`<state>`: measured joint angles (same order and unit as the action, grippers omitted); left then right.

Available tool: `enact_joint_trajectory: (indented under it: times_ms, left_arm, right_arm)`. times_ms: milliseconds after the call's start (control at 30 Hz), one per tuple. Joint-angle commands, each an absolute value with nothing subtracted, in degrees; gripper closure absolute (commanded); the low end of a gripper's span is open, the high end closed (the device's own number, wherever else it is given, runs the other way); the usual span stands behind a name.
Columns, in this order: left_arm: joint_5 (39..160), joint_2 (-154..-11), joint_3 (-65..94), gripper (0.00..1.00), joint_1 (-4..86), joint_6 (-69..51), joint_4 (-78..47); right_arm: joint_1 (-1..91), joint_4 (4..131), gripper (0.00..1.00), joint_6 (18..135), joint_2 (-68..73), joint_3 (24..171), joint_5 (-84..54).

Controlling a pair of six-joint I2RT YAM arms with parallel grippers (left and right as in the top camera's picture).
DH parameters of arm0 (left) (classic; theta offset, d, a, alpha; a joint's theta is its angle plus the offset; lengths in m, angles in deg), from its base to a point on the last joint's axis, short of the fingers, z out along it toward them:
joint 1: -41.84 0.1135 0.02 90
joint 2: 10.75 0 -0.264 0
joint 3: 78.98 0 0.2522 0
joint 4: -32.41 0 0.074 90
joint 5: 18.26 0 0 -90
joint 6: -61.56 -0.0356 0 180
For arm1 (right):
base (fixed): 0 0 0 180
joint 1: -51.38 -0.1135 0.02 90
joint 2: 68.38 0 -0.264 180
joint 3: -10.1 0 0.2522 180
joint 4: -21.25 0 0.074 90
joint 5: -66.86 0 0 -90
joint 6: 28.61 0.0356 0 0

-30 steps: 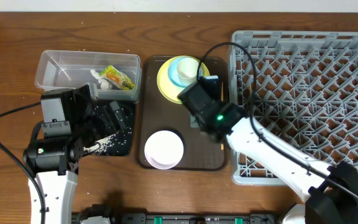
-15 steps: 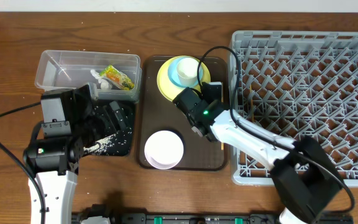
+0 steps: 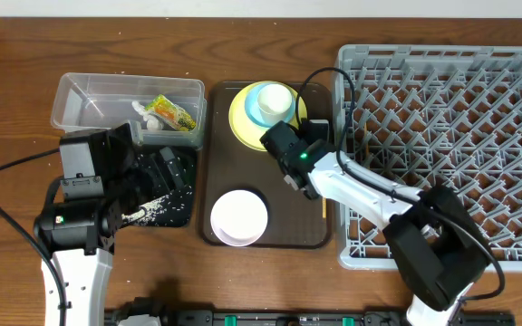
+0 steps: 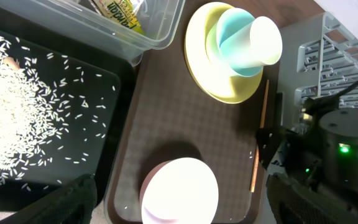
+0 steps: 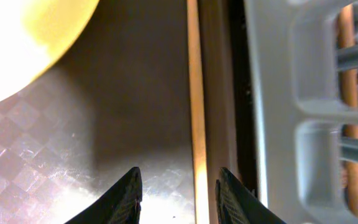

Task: Sort waste into correct bins and load items into the dishwasher rack
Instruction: 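Return the right gripper to the second chopstick on the tray, then grasp the second chopstick with the right gripper and lift it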

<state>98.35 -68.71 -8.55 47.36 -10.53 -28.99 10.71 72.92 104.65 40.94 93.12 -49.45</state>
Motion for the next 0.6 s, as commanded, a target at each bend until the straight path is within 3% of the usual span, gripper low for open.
enact_joint_trajectory:
  times_ms: [0, 567]
  left_arm:
    - [98.02, -68.73, -8.31, 0.11, 47.62, -11.27, -29.01]
    - [98.02, -68.73, -8.31, 0.11, 47.60, -11.27, -29.01]
  right_arm:
    - [11.72, 72.90, 0.63, 105.70, 41.57, 93.38, -49.03]
    - [12.55, 73.01, 0.61, 105.73, 46.05, 93.38, -47.63]
